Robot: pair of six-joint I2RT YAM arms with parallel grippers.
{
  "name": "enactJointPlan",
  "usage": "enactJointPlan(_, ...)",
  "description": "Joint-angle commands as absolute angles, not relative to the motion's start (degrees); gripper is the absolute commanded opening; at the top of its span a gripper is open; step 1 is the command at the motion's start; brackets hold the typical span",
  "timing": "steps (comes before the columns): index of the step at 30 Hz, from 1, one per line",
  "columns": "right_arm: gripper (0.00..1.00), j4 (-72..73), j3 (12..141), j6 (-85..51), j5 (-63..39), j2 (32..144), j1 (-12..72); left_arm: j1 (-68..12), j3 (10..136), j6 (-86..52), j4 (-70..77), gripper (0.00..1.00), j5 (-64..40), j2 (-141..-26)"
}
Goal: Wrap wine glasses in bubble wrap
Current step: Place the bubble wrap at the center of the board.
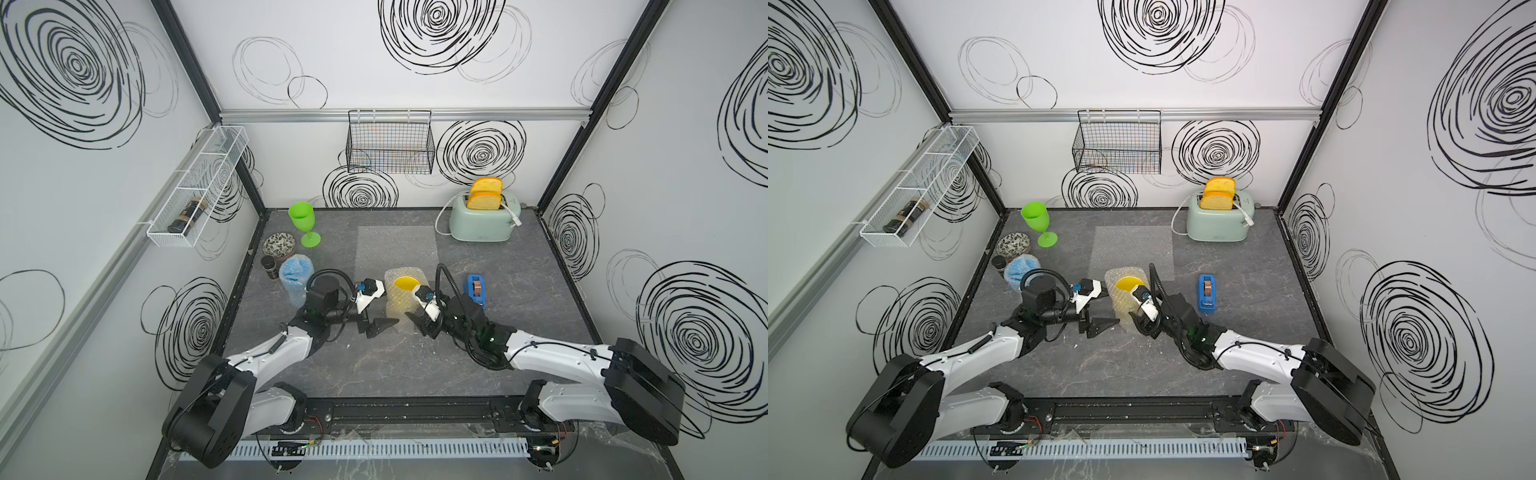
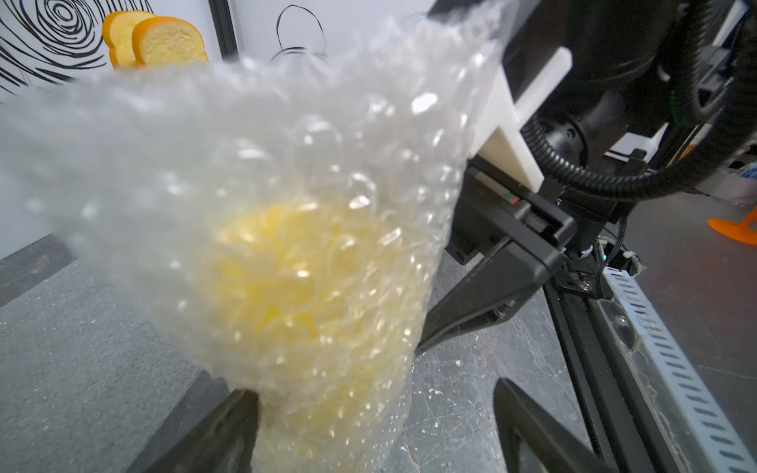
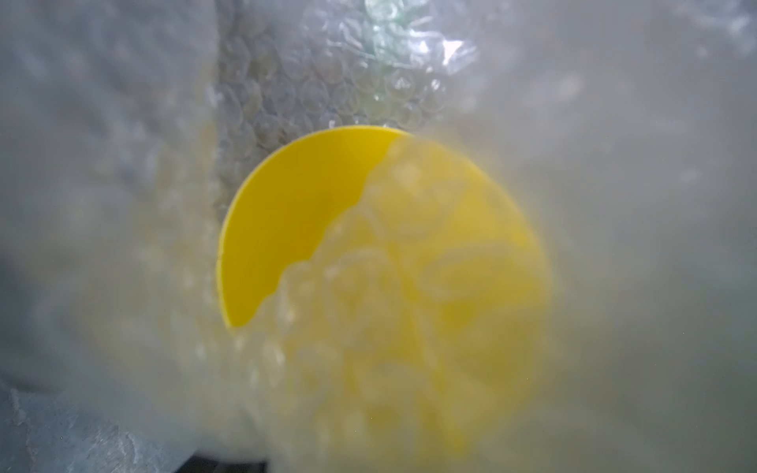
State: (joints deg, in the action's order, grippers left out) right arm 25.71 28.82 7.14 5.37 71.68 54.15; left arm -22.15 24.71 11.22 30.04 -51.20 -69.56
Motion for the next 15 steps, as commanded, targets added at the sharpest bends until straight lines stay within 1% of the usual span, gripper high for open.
enactJointPlan(1,0.72,26.5,30.8,7.6,5.7,71.0,55.0,-20.6,23.8,7.1,30.3,0.95,-52.3,-68.2)
enactJointPlan(7,0.76,23.5,30.3,8.3,5.6,70.5,55.3,-18.7,24.3,7.1,26.1,1.00,-51.7,-65.9)
enactJointPlan(9,0.76,23.4,29.5,8.4,5.4,70.5,55.4,-18.5,24.4,7.5,24.8,0.97,-51.8,-65.1)
enactJointPlan(12,0.78,22.7,28.8,8.6,5.9,70.2,55.6,-17.3,25.2,6.5,22.4,0.97,-50.4,-64.4)
enactJointPlan(15,0.78,21.8,28.3,8.2,6.3,68.8,56.0,-15.4,27.4,2.4,19.5,0.97,-49.9,-62.9)
